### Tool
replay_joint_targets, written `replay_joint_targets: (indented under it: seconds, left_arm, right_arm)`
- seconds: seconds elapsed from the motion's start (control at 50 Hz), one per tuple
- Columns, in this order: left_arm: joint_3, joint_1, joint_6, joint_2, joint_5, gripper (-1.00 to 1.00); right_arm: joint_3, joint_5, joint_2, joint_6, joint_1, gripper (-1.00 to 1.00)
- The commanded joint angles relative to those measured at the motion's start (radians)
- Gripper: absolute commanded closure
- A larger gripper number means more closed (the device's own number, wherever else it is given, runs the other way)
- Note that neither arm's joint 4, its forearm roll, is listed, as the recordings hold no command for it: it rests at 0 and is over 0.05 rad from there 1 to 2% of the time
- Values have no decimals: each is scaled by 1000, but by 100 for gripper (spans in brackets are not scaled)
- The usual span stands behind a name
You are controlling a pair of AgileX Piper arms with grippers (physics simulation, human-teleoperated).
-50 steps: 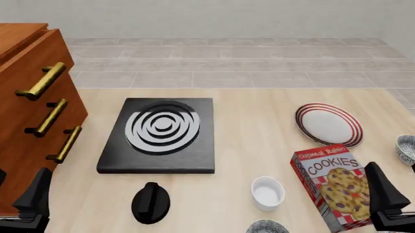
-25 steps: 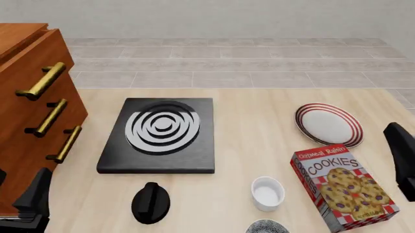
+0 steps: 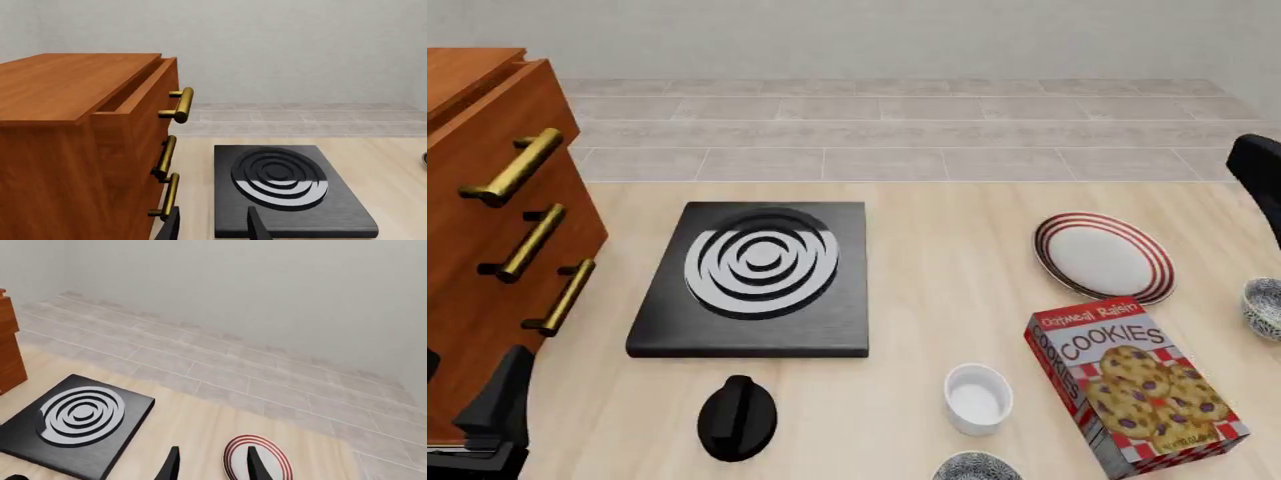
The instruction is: Pick the akita bowl next to the ramekin and place it on the plate.
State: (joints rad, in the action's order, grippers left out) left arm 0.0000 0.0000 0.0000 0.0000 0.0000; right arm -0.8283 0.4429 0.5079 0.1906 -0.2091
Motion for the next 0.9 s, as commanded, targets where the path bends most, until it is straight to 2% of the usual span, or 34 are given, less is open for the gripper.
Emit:
replay_joint_targets:
  seconds: [0.02,0.08,0.12,0.26,0.38,0.46,0.5,0.58,0.64,0.66,0.7,0.74,0.76,0.9]
  left_arm:
    - [0,0,0,0,0,-100]
    - [0,0,0,0,0,-100]
    - [0,0,0,0,0,-100]
    - [0,0,0,0,0,-100]
    - [0,0,0,0,0,-100]
    - [0,0,0,0,0,-100]
    - [0,0,0,0,0,-100]
    - [0,0,0,0,0,-100]
    - [0,0,0,0,0,-100]
    - [0,0,0,0,0,-100]
    - [0,0,0,0,0,-100]
    - [0,0,0,0,0,-100]
    - [0,0,0,0,0,-100]
    - [0,0,0,0,0,-100]
  right_arm:
    - [-206,142,114,117,-49,-100]
    - [-261,181,138,133,-52,-100]
    - [-296,208,161,121,-65,-100]
    - [-286,241,211,132,-110,-100]
    - [-314,304,271,36,-165,-100]
    - [-323,344,286,62,-160,-100]
    - [-337,371,305,35,-171,-100]
    - [-349,396,320,23,-181,-100]
    - [-368,427,339,-16,-194,-100]
    - [-371,438,343,-8,-193,-100]
    - [-388,454,353,-49,-206,-100]
    - [-395,463,357,-48,-209,-100]
    - [-400,470,363,-73,-220,-100]
    - [-368,505,369,-128,-237,-100]
